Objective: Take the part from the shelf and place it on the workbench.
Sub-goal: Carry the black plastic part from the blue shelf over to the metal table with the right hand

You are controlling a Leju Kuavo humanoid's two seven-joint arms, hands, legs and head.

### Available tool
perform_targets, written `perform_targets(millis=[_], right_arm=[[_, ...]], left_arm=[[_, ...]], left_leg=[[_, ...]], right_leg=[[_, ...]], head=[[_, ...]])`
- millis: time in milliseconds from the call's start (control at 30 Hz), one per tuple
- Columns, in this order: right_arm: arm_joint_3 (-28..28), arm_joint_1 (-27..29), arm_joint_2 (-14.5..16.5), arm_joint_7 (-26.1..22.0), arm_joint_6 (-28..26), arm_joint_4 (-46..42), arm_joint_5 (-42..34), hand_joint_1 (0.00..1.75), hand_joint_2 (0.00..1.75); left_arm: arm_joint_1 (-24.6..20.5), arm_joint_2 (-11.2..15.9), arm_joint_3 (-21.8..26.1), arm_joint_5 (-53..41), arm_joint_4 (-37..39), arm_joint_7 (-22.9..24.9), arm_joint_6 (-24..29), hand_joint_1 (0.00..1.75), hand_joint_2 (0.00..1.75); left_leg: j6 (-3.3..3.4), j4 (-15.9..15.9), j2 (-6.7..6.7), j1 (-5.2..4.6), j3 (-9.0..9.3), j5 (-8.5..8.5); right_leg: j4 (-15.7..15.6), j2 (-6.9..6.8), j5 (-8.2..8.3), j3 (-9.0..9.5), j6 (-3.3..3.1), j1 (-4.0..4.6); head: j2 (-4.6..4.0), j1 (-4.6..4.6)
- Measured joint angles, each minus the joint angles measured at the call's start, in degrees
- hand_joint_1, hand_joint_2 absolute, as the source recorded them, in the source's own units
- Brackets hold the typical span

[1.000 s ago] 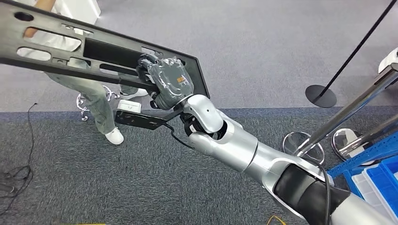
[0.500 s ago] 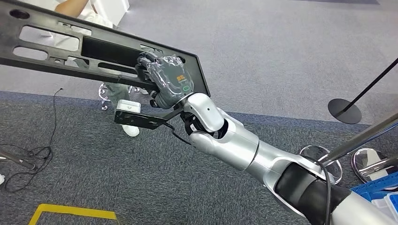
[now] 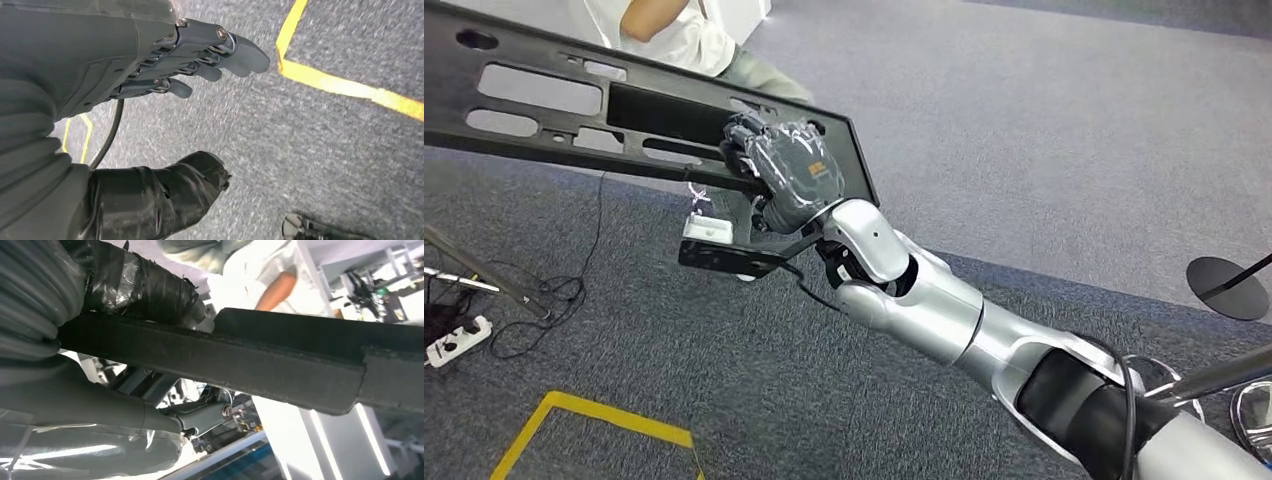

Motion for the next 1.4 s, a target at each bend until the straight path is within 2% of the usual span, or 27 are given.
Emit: perform_targets(millis=[33, 100, 167, 200, 233, 267, 300, 367, 433, 533, 600, 667, 700, 733, 767, 800, 833, 900, 967, 1033, 1100, 1167, 1233, 1267, 1300, 1333, 1400], right_arm=[[0.00, -0.02, -0.03, 0.01, 0.00, -0.07, 0.01, 1.75, 1.75], [0.00, -0.11, -0.03, 0.02, 0.00, -0.23, 0.03, 1.75, 1.75], [0.00, -0.18, -0.03, 0.01, 0.01, -0.40, 0.09, 1.75, 1.75], [0.00, -0.17, -0.04, 0.01, 0.01, -0.46, 0.12, 1.75, 1.75], [0.00, -0.11, -0.05, 0.01, 0.02, -0.48, 0.14, 1.75, 1.75], [0.00, -0.06, -0.07, 0.01, 0.03, -0.48, 0.16, 1.75, 1.75], [0.00, -0.02, -0.07, 0.01, 0.04, -0.49, 0.17, 1.75, 1.75], [0.00, -0.02, -0.08, 0.01, 0.04, -0.54, 0.18, 1.75, 1.75], [0.00, -0.04, -0.09, 0.02, 0.07, -0.61, 0.18, 1.75, 1.75], [0.00, 0.04, -0.10, 0.04, 0.07, -0.66, 0.18, 1.75, 1.75], [0.00, 0.04, -0.11, 0.08, 0.05, -0.73, 0.19, 1.75, 1.75], [0.00, 0.09, -0.18, 0.09, 0.05, -0.79, 0.24, 1.75, 1.75], [0.00, 0.19, -0.25, 0.08, 0.07, -0.79, 0.27, 1.75, 1.75], [0.00, 0.35, -0.34, 0.07, 0.09, -0.79, 0.30, 1.75, 1.75], [0.00, 0.49, -0.43, 0.08, 0.13, -0.79, 0.32, 1.75, 1.75], [0.00, 0.59, -0.52, 0.08, 0.16, -0.79, 0.33, 1.75, 1.75], [0.00, 0.62, -0.58, 0.09, 0.19, -0.79, 0.34, 1.75, 1.75], [0.00, 0.58, -0.63, 0.08, 0.20, -0.82, 0.35, 1.75, 1.75], [0.00, 0.59, -0.65, 0.07, 0.20, -0.90, 0.36, 1.75, 1.75], [0.00, 0.61, -0.67, 0.08, 0.21, -0.97, 0.37, 1.75, 1.75], [0.00, 0.56, -0.65, 0.09, 0.20, -0.99, 0.38, 1.75, 1.75], [0.00, 0.50, -0.63, 0.09, 0.19, -1.02, 0.39, 1.75, 1.75], [0.00, 0.65, -0.63, 0.08, 0.19, -1.00, 0.40, 1.75, 1.75], [0.00, 0.79, -0.63, 0.08, 0.20, -0.98, 0.40, 1.75, 1.75], [0.00, 0.90, -0.63, 0.08, 0.21, -0.97, 0.40, 1.75, 1.75], [0.00, 0.94, -0.63, 0.08, 0.21, -0.96, 0.40, 1.75, 1.75], [0.00, 0.88, -0.63, 0.08, 0.22, -0.97, 0.40, 1.75, 1.75]], left_arm=[[0.17, -0.01, 0.00, 0.00, -0.01, -0.01, 0.00, 0.00, 1.75], [0.27, -0.04, 0.01, 0.01, -0.02, -0.05, 0.01, 0.00, 1.75], [0.06, -0.11, 0.02, 0.01, -0.02, -0.08, 0.01, 0.00, 1.75], [-0.01, -0.16, 0.02, 0.01, -0.02, -0.08, 0.01, 0.00, 1.75], [-0.02, -0.21, 0.02, 0.01, -0.02, -0.08, 0.00, 0.00, 1.75], [0.00, -0.26, 0.02, 0.01, -0.02, -0.08, -0.01, 0.00, 1.75], [0.04, -0.29, 0.02, 0.01, -0.02, -0.09, -0.01, 0.00, 1.75], [-0.01, -0.30, 0.02, 0.01, -0.02, -0.21, -0.02, 0.00, 1.75], [-0.16, -0.29, 0.03, 0.00, -0.02, -0.44, -0.08, 0.00, 1.75], [-0.10, -0.28, 0.04, -0.02, -0.02, -0.69, -0.11, 0.00, 1.75], [-0.02, -0.28, 0.04, -0.02, -0.02, -0.86, -0.13, 0.00, 1.75], [-0.15, -0.28, 0.04, -0.02, -0.02, -1.05, -0.17, 0.00, 1.75], [-0.23, -0.28, 0.04, -0.02, -0.02, -1.12, -0.20, 0.00, 1.75], [-0.27, -0.28, 0.04, -0.02, -0.02, -1.18, -0.25, 0.00, 1.75], [-0.27, -0.28, 0.04, -0.02, -0.02, -1.25, -0.29, 0.00, 1.75], [-0.25, -0.29, 0.04, -0.02, -0.02, -1.32, -0.33, 0.00, 1.75], [-0.22, -0.30, 0.04, -0.02, -0.02, -1.40, -0.36, 0.00, 1.75], [-0.23, -0.35, 0.04, -0.02, -0.02, -1.56, -0.39, 0.00, 1.75], [-0.25, -0.39, 0.04, -0.01, -0.02, -1.70, -0.40, 0.00, 1.75], [-0.03, -0.36, 0.05, 0.01, -0.02, -1.78, -0.38, 0.00, 1.75], [0.25, -0.40, 0.07, 0.01, -0.02, -1.82, -0.36, 0.00, 1.75], [0.22, -0.48, 0.08, 0.01, -0.02, -1.86, -0.37, 0.00, 1.75], [0.10, -0.50, 0.10, 0.01, -0.02, -1.87, -0.44, 0.00, 1.75], [0.12, -0.52, 0.10, 0.01, -0.02, -1.87, -0.48, 0.00, 1.75], [0.16, -0.54, 0.11, 0.01, -0.02, -1.87, -0.51, 0.00, 1.75], [0.18, -0.54, 0.11, 0.01, -0.02, -1.87, -0.52, 0.00, 1.75], [0.12, -0.55, 0.11, 0.01, -0.02, -1.92, -0.54, 0.00, 1.75]], left_leg=[[-0.27, 0.17, 0.29, 0.06, -0.13, -0.13], [-0.79, 2.87, 2.73, 0.00, -1.48, -1.74], [-1.29, 9.19, 5.52, 0.11, -4.69, -4.72], [-1.49, 12.27, 6.02, 0.23, -6.33, -5.79], [-1.61, 13.95, 6.24, 0.32, -7.30, -6.02], [-1.65, 13.70, 6.39, 0.37, -7.28, -5.28], [-1.62, 11.48, 6.64, 0.40, -6.20, -3.78], [-1.31, 4.15, 8.36, 0.05, -2.32, -0.71], [-0.58, -0.20, 9.61, -0.54, -0.06, 0.20], [0.48, -0.90, 8.25, -0.73, 0.33, 0.05], [1.11, -1.41, 7.20, -0.41, 0.91, 0.21], [1.63, -1.57, 6.23, -0.27, 1.20, 0.24], [1.84, -1.54, 5.67, -0.31, 1.22, 0.21], [1.89, -1.48, 4.99, -0.35, 1.23, 0.17], [1.92, -1.36, 4.25, -0.39, 1.24, 0.09], [1.91, -1.18, 3.50, -0.40, 1.25, -0.02], [1.83, -0.93, 2.76, -0.38, 1.26, -0.17], [1.51, -0.35, 1.46, -0.36, 1.08, -0.52], [1.02, -0.08, 0.41, -0.24, 0.75, -0.67], [0.37, -0.17, -0.41, -0.01, 0.54, -0.66], [-0.26, 1.00, 1.61, -0.06, -0.08, -1.51], [-0.88, 5.82, 5.00, -0.02, -2.45, -4.15], [-1.49, 12.22, 6.19, 0.35, -5.87, -6.69], [-1.70, 13.68, 6.36, 0.52, -6.77, -6.77], [-1.87, 13.17, 6.51, 0.66, -6.67, -5.90], [-1.97, 10.63, 6.80, 0.76, -5.45, -4.24], [-1.85, 3.55, 8.71, 0.58, -1.83, -1.33]], right_leg=[[-0.30, -0.54, 0.13, 0.20, -0.35, 0.01], [-0.98, -1.75, 0.39, 0.65, -1.01, -0.10], [-1.21, -2.96, 0.38, 0.84, -1.33, 0.02], [-1.21, -3.60, 0.32, 0.84, -1.39, 0.08], [-1.20, -4.22, 0.24, 0.85, -1.39, 0.11], [-1.19, -4.85, 0.15, 0.86, -1.36, 0.13], [-1.18, -5.43, 0.05, 0.91, -1.28, 0.14], [-1.17, -6.49, -0.19, 1.08, -0.95, 0.26], [-1.16, -7.40, -0.50, 1.26, -0.45, 0.49], [-1.25, -8.32, -1.02, 1.77, 0.44, 0.47], [0.82, -6.35, -2.45, 1.15, 0.98, 0.28], [7.07, -3.68, -5.41, -1.97, 1.13, 0.14], [10.75, -3.13, -6.73, -4.04, 1.12, 0.14], [13.36, -2.90, -7.23, -5.70, 1.12, 0.14], [14.10, -2.78, -6.65, -6.52, 1.08, 0.14], [12.69, -2.61, -5.05, -6.28, 0.98, 0.13], [9.47, -2.16, -2.79, -5.08, 0.80, 0.12], [2.55, -0.22, 0.30, -2.08, 0.46, 0.02], [-0.26, 0.63, 0.71, -0.65, 0.31, 0.02], [-0.74, -0.47, 0.81, -0.26, -0.09, 0.08], [-1.54, -1.61, 1.05, 0.35, -0.74, 0.00], [-2.05, -2.77, 1.09, 0.81, -1.13, 0.01], [-2.05, -4.01, 0.90, 0.86, -1.27, 0.07], [-2.02, -4.64, 0.79, 0.87, -1.25, 0.06], [-1.97, -5.26, 0.66, 0.87, -1.18, 0.05], [-1.87, -5.83, 0.52, 0.89, -1.06, 0.02], [-1.54, -6.79, 0.11, 0.93, -0.60, 0.17]], head=[[0.00, -0.03], [0.00, -0.22], [0.00, -0.39], [0.00, -0.38], [0.00, -0.40], [0.00, -0.39], [0.00, -0.40], [0.00, -0.41], [0.00, -0.32], [0.00, -0.22], [0.00, -0.12], [0.00, 0.03], [0.00, 0.09], [0.00, 0.12], [0.00, 0.13], [0.00, 0.13], [0.00, 0.15], [0.00, 0.10], [0.00, 0.06], [0.00, 0.09], [0.00, -0.09], [0.00, -0.37], [0.00, -0.48], [0.00, -0.49], [0.00, -0.48], [0.00, -0.49], [0.00, -0.50]])
